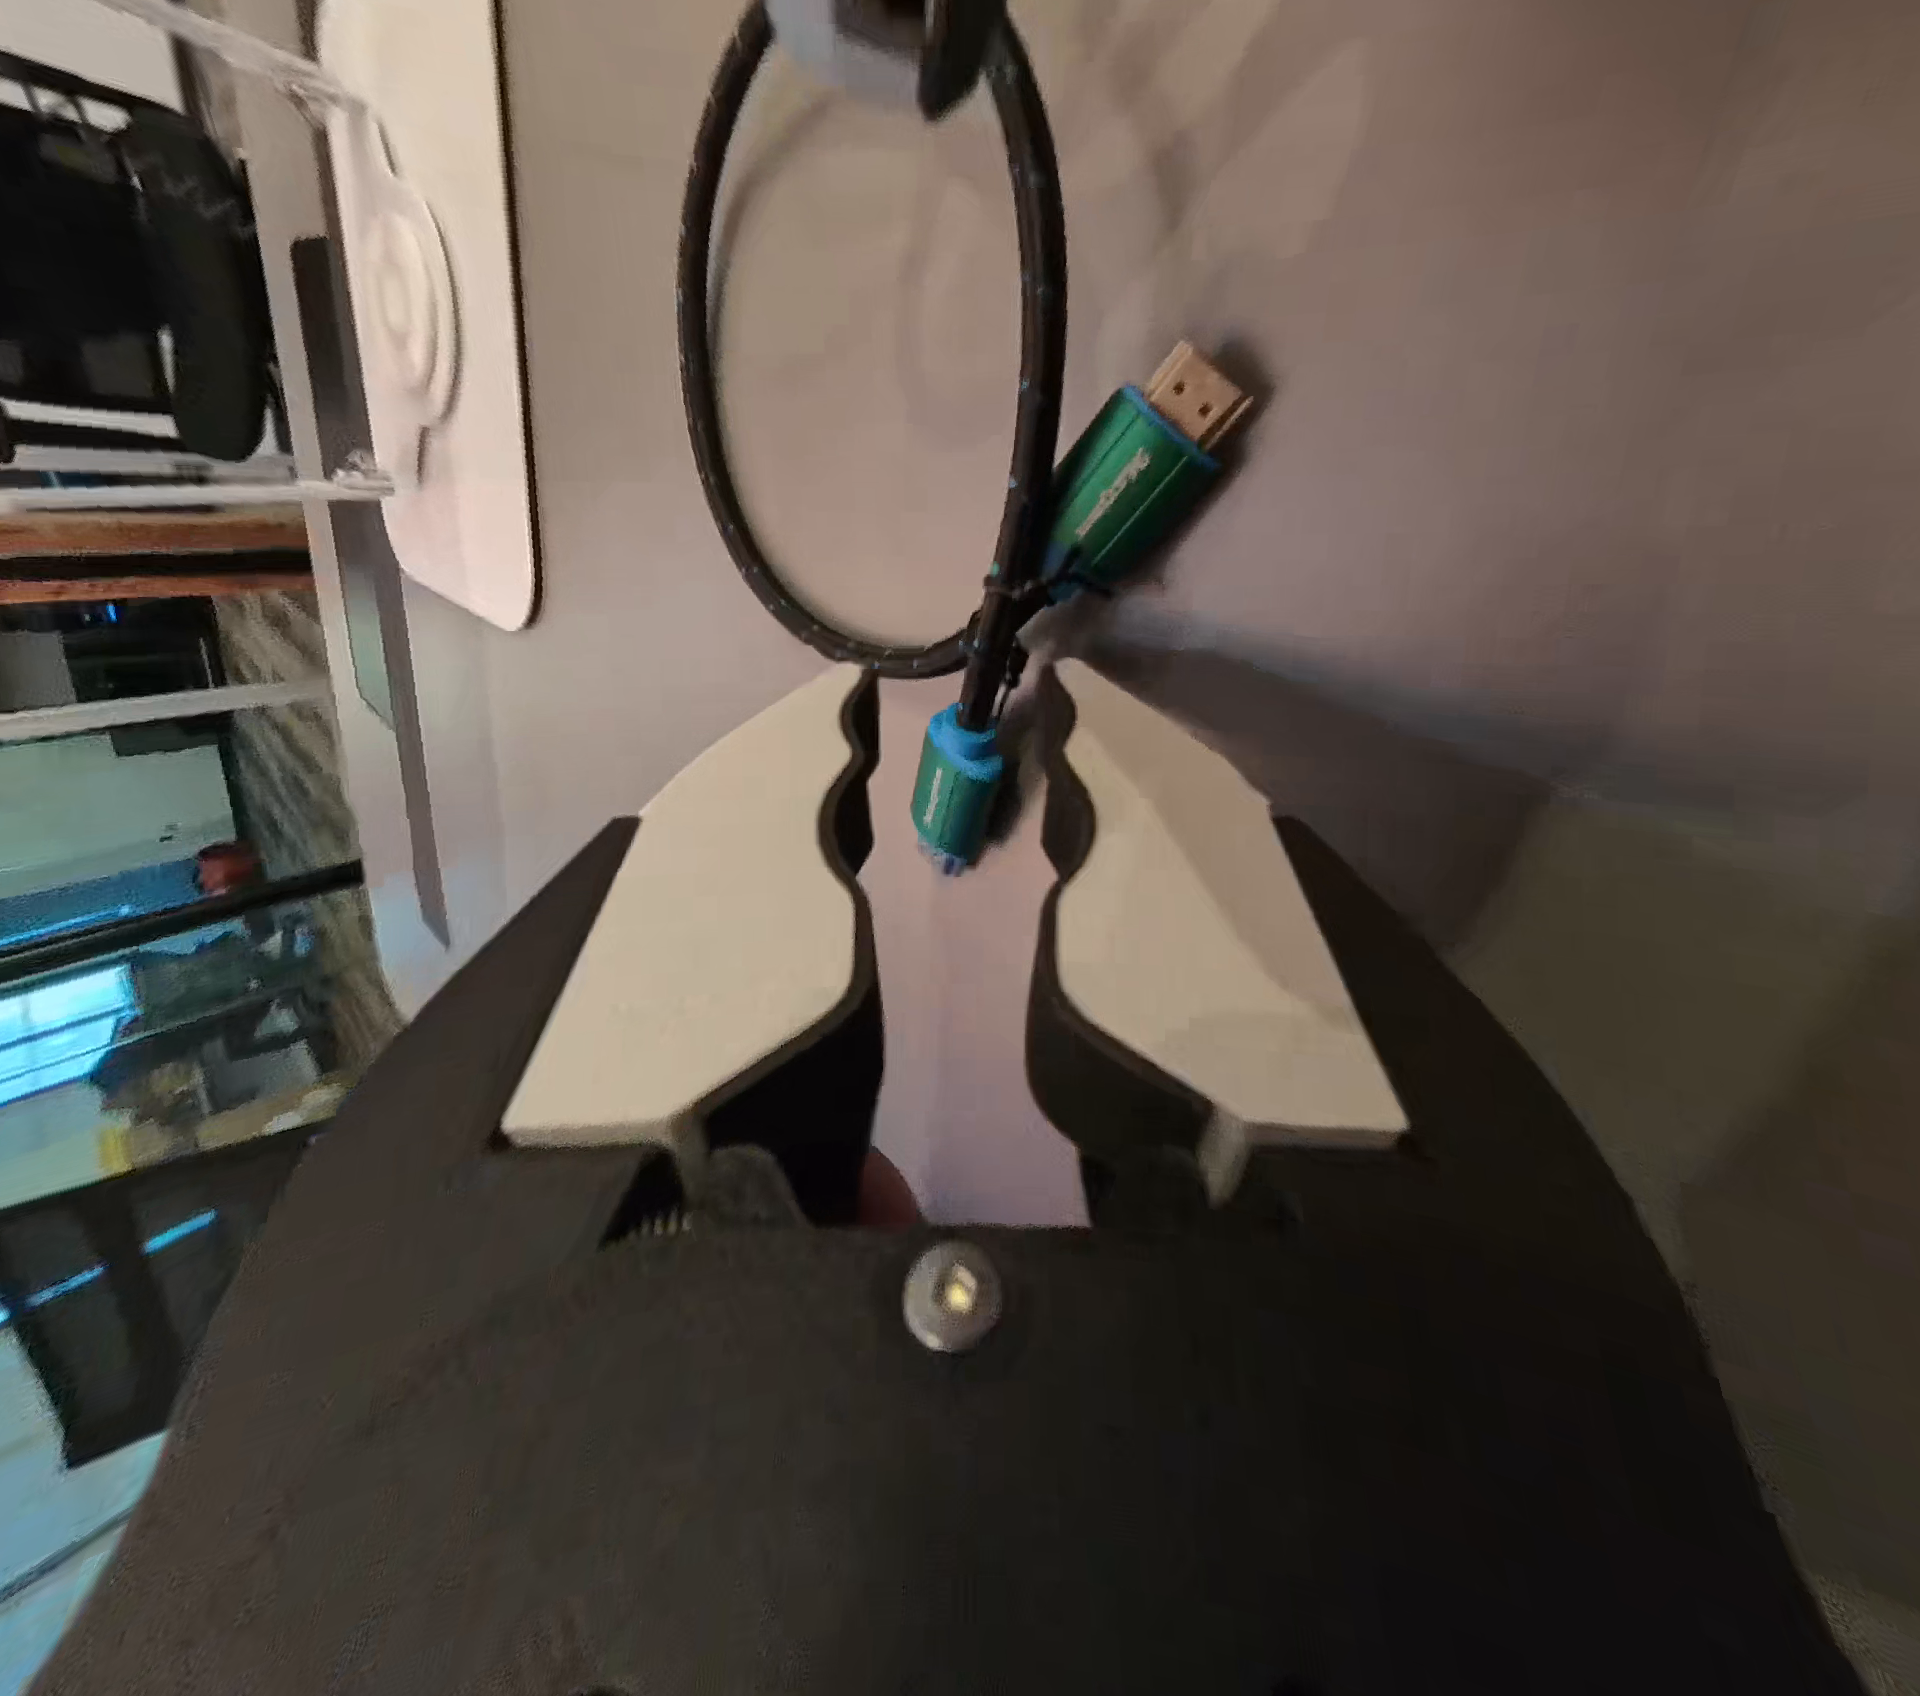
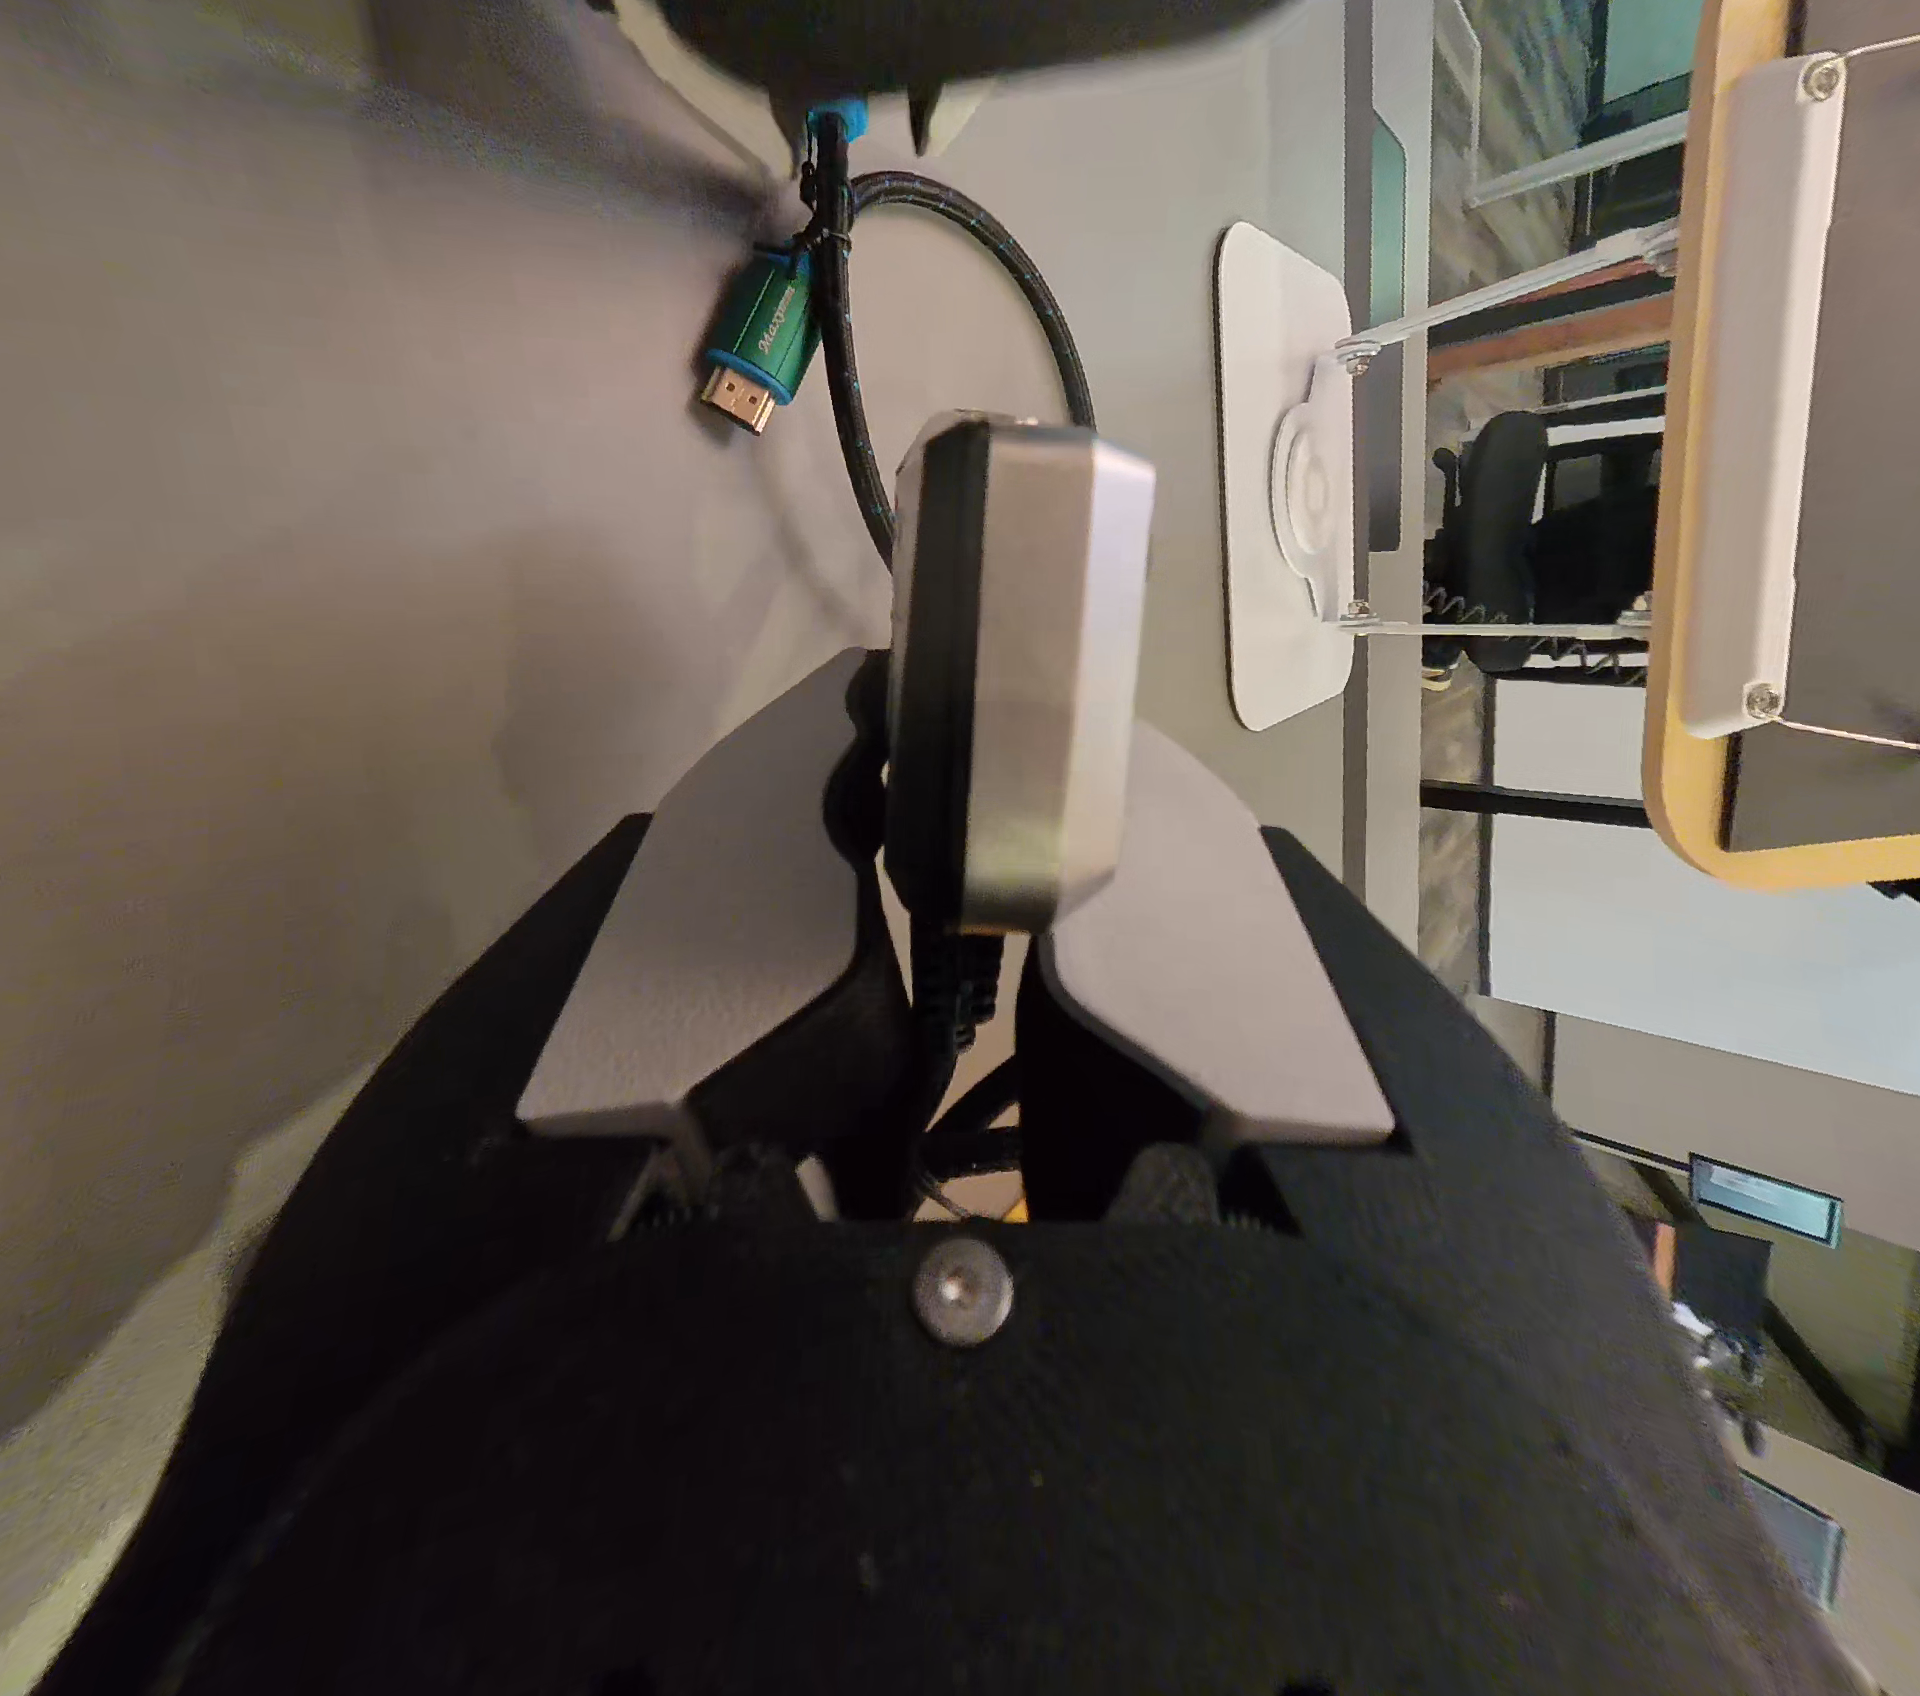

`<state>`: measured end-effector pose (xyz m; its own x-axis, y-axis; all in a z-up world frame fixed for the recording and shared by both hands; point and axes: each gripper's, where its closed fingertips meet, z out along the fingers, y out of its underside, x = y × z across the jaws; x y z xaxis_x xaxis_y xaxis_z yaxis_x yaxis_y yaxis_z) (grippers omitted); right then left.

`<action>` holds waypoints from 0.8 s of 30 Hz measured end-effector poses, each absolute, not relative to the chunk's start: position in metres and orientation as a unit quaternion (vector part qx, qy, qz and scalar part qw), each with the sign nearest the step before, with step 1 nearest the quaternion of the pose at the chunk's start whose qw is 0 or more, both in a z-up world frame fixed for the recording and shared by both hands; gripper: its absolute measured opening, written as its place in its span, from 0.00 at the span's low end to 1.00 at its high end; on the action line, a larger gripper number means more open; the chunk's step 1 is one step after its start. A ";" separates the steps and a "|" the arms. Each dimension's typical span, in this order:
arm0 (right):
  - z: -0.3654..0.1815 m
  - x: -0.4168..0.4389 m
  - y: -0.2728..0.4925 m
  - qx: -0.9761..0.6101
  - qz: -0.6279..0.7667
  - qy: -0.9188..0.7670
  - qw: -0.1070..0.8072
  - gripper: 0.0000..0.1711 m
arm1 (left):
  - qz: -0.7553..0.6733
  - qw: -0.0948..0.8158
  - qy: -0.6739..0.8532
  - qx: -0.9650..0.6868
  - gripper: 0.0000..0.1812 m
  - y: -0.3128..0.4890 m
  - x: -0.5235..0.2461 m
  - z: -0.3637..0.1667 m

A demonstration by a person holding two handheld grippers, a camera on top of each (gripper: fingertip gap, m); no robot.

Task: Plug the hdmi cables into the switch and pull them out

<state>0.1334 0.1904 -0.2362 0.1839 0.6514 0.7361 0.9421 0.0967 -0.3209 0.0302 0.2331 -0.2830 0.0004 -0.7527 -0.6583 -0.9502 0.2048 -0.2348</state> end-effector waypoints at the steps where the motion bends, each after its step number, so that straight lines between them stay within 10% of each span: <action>1: -0.235 0.133 0.190 -0.650 -0.172 -0.613 0.415 0.13 | 0.150 0.332 0.700 -0.614 0.12 0.237 0.028 -0.287; 12: -0.243 0.136 0.182 -0.654 -0.152 -0.621 0.404 0.13 | 0.127 0.272 0.708 -0.639 0.04 0.222 0.023 -0.291; 24: -0.249 0.137 0.169 -0.655 -0.129 -0.630 0.398 0.13 | 0.020 0.286 0.716 -0.637 0.22 0.184 0.039 -0.278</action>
<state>0.1372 0.1688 -0.2490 0.1737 0.7214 0.6704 0.9273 0.1094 -0.3580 0.0392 0.1836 -0.2779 -0.0249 -0.9004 -0.4344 -0.9234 0.1872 -0.3352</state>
